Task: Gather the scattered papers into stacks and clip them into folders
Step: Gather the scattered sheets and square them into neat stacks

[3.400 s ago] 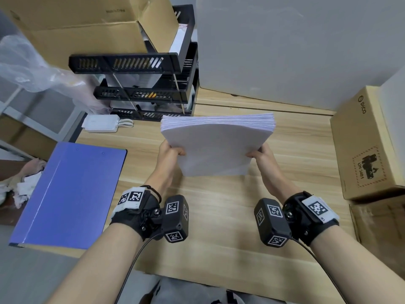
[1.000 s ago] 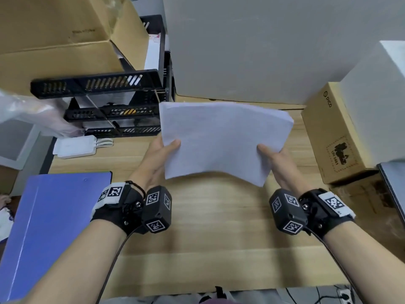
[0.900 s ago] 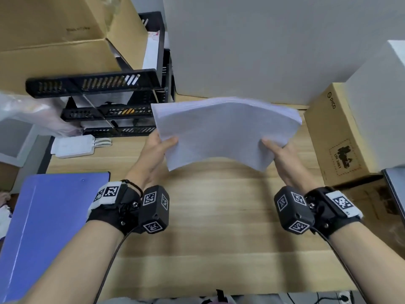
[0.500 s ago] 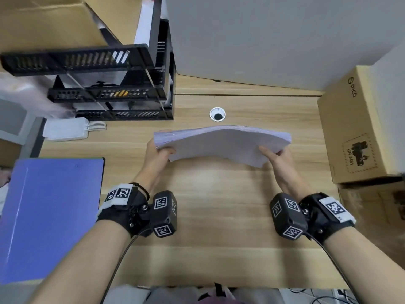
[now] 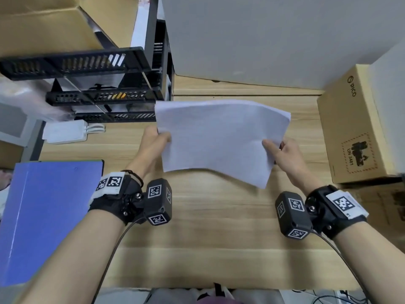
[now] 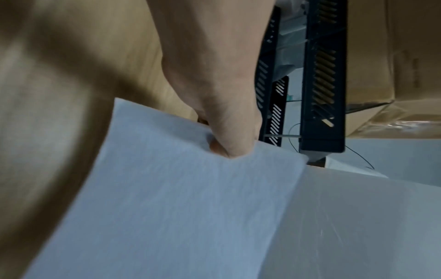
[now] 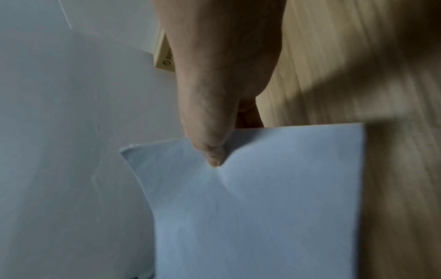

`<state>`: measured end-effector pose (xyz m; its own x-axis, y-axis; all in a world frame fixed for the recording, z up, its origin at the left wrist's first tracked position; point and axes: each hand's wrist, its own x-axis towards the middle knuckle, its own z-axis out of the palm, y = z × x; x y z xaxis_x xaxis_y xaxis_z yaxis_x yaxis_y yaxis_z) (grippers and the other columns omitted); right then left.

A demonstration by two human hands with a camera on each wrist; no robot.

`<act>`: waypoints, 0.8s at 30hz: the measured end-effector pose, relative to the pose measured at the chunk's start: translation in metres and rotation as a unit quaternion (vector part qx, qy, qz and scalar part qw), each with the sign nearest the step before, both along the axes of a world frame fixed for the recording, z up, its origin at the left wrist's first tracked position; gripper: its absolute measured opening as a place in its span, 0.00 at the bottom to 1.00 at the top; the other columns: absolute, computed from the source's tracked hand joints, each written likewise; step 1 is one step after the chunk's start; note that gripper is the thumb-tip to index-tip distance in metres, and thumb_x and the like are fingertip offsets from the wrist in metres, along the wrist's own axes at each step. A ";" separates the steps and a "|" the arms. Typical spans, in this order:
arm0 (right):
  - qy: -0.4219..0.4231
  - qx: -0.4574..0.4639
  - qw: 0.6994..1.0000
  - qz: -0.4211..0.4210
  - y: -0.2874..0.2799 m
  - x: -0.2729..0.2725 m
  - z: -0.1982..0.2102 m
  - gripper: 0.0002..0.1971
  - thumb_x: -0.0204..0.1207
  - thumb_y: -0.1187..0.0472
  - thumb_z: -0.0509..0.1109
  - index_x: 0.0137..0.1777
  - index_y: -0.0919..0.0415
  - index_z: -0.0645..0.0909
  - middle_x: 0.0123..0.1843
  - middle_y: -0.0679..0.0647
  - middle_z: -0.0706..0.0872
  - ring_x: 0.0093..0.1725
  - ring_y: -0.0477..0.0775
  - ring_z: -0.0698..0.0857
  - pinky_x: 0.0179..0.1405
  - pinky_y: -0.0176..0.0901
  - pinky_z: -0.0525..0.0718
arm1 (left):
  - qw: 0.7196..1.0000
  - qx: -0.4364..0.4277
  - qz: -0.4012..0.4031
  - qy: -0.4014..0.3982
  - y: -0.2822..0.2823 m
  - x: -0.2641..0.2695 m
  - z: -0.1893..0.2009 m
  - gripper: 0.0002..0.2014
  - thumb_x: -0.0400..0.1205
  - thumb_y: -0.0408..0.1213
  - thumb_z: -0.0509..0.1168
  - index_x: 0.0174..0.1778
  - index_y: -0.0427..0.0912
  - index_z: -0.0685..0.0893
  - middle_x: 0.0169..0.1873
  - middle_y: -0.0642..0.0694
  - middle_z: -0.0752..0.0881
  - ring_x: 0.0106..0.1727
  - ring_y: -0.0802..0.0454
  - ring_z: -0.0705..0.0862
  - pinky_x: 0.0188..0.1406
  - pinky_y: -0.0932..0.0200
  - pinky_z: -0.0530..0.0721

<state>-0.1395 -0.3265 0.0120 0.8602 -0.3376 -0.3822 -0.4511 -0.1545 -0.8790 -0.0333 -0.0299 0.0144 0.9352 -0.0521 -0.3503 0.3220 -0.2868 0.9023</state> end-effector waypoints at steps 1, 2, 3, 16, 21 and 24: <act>0.008 0.009 1.000 0.013 -0.004 -0.001 0.004 0.06 0.83 0.60 0.67 0.50 0.60 0.84 0.44 0.49 0.90 0.39 0.46 0.89 0.34 0.37 0.84 | 1.000 -0.007 0.001 -0.009 -0.002 0.004 0.003 0.15 0.74 0.19 0.56 0.44 0.42 0.81 0.39 0.52 0.85 0.38 0.60 0.83 0.32 0.66 0.77; 0.017 0.024 0.999 0.015 -0.008 -0.003 0.007 0.05 0.83 0.61 0.67 0.49 0.59 0.84 0.44 0.49 0.90 0.38 0.44 0.90 0.32 0.36 0.84 | 1.000 -0.019 0.007 -0.014 -0.003 0.009 0.003 0.17 0.74 0.19 0.55 0.49 0.42 0.82 0.41 0.53 0.86 0.37 0.63 0.84 0.31 0.68 0.78; 0.025 0.039 0.999 0.005 -0.012 -0.006 0.007 0.05 0.83 0.62 0.67 0.48 0.58 0.84 0.44 0.50 0.90 0.37 0.44 0.90 0.32 0.36 0.84 | 0.999 -0.030 0.013 -0.007 -0.003 0.013 -0.001 0.19 0.75 0.20 0.55 0.54 0.42 0.83 0.42 0.52 0.87 0.36 0.65 0.85 0.31 0.69 0.78; 0.072 0.208 0.936 -0.274 0.017 -0.030 -0.027 0.03 0.79 0.65 0.66 0.49 0.64 0.80 0.41 0.66 0.82 0.29 0.57 0.75 0.32 0.43 0.72 | 0.959 -0.137 -0.103 0.227 -0.045 -0.051 -0.050 0.32 0.77 0.68 0.61 0.68 0.48 0.76 0.60 0.45 0.85 0.59 0.43 0.88 0.63 0.47 0.84; 0.061 0.279 0.920 -0.269 0.059 -0.029 -0.032 0.09 0.82 0.70 0.64 0.60 0.70 0.78 0.42 0.66 0.89 0.30 0.55 0.75 0.42 0.49 0.86 | 0.966 -0.168 -0.045 0.193 -0.070 -0.054 -0.041 0.16 0.84 0.44 0.66 0.66 0.43 0.81 0.53 0.49 0.90 0.50 0.49 0.88 0.39 0.62 0.86; 0.060 0.302 0.920 -0.242 0.071 -0.035 -0.036 0.06 0.82 0.72 0.63 0.53 0.63 0.79 0.42 0.54 0.87 0.30 0.47 0.87 0.26 0.36 0.85 | 0.973 -0.146 0.013 0.179 -0.061 -0.048 -0.048 0.15 0.83 0.34 0.67 0.66 0.42 0.82 0.56 0.49 0.89 0.52 0.53 0.88 0.42 0.62 0.84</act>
